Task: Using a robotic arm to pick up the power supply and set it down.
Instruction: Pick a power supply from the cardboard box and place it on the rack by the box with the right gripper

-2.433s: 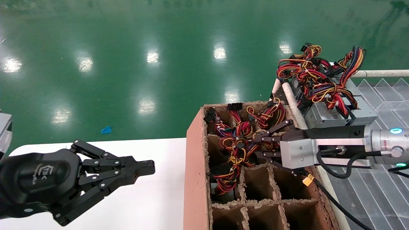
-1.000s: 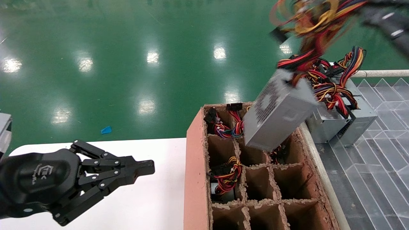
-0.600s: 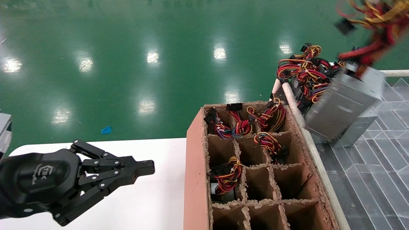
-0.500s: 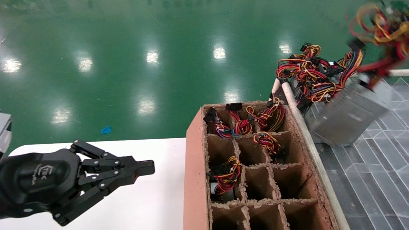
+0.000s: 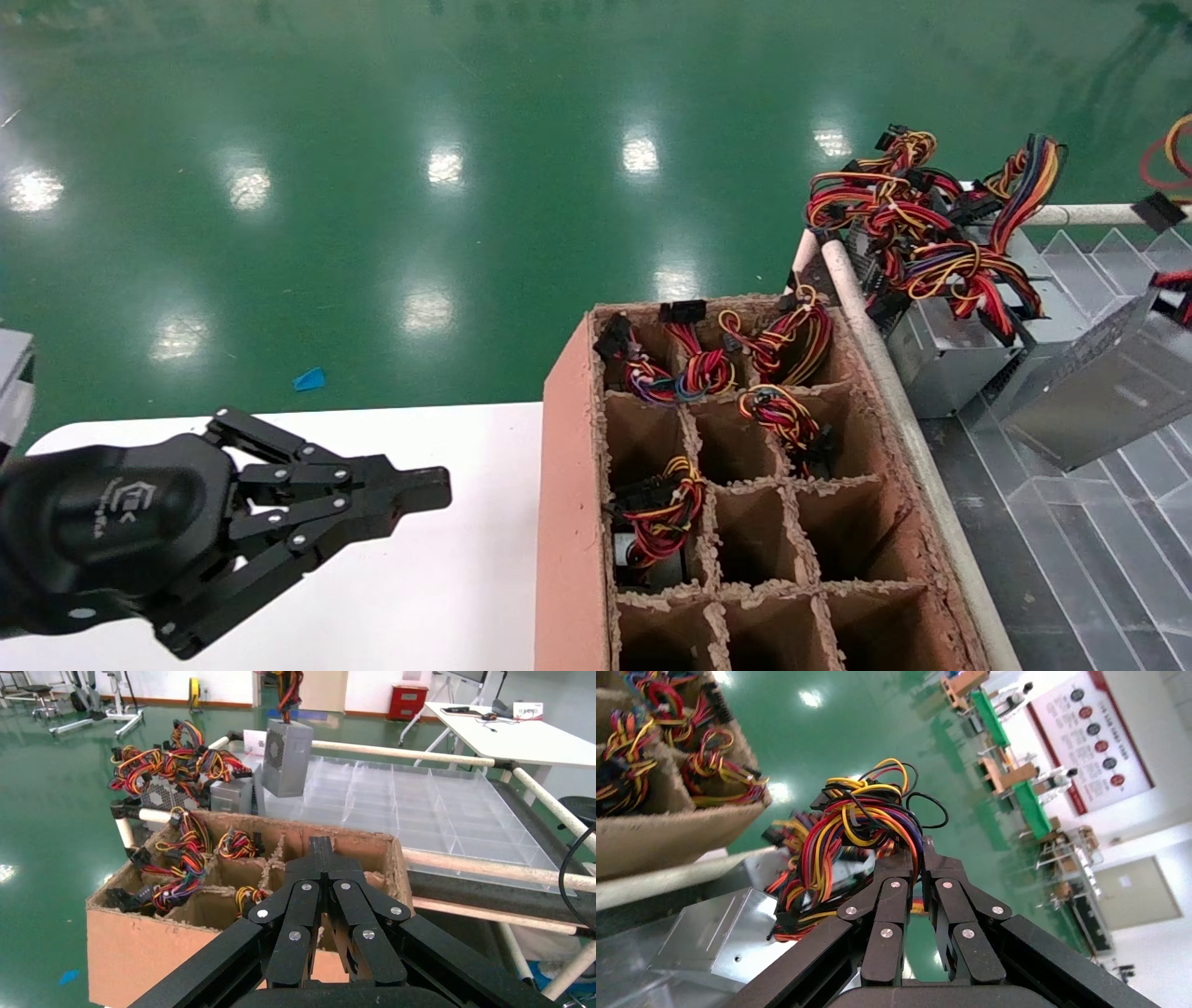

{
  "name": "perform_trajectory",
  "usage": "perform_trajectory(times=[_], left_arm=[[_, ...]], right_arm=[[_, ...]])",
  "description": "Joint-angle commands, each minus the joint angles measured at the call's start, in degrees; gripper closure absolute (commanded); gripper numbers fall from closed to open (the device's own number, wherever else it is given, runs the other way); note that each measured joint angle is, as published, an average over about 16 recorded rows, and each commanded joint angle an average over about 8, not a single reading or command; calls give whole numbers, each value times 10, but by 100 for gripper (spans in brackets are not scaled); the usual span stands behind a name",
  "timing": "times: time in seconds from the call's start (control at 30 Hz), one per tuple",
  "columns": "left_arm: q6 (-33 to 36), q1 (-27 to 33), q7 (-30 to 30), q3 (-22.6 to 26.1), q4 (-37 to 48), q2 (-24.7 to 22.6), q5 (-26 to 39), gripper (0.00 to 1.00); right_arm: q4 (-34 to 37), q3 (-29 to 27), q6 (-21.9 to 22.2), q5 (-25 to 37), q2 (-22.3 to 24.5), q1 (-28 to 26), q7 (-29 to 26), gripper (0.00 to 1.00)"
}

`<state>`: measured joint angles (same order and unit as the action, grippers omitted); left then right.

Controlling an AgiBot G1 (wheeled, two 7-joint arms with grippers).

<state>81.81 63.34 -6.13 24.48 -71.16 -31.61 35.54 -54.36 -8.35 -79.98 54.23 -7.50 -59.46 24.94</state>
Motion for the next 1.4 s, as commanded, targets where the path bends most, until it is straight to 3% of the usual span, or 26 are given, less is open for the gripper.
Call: perform_trajectory(times=[0.03, 0.3, 0.63, 1.07, 1.4], left_arm=[[0, 0, 0, 0, 0, 0, 0, 100], [0, 0, 0, 0, 0, 0, 0, 100], [0, 0, 0, 0, 0, 0, 0, 100], [0, 0, 0, 0, 0, 0, 0, 100], [0, 0, 0, 0, 0, 0, 0, 100]], right_arm=[[15, -7, -6, 1, 2, 12, 6, 100], [37, -35, -37, 3, 1, 56, 19, 100], [6, -81, -72, 5, -7, 105, 11, 100], [-75, -118, -19, 21, -70, 154, -23, 100], [-106, -92, 27, 28, -111, 132, -23, 100]])
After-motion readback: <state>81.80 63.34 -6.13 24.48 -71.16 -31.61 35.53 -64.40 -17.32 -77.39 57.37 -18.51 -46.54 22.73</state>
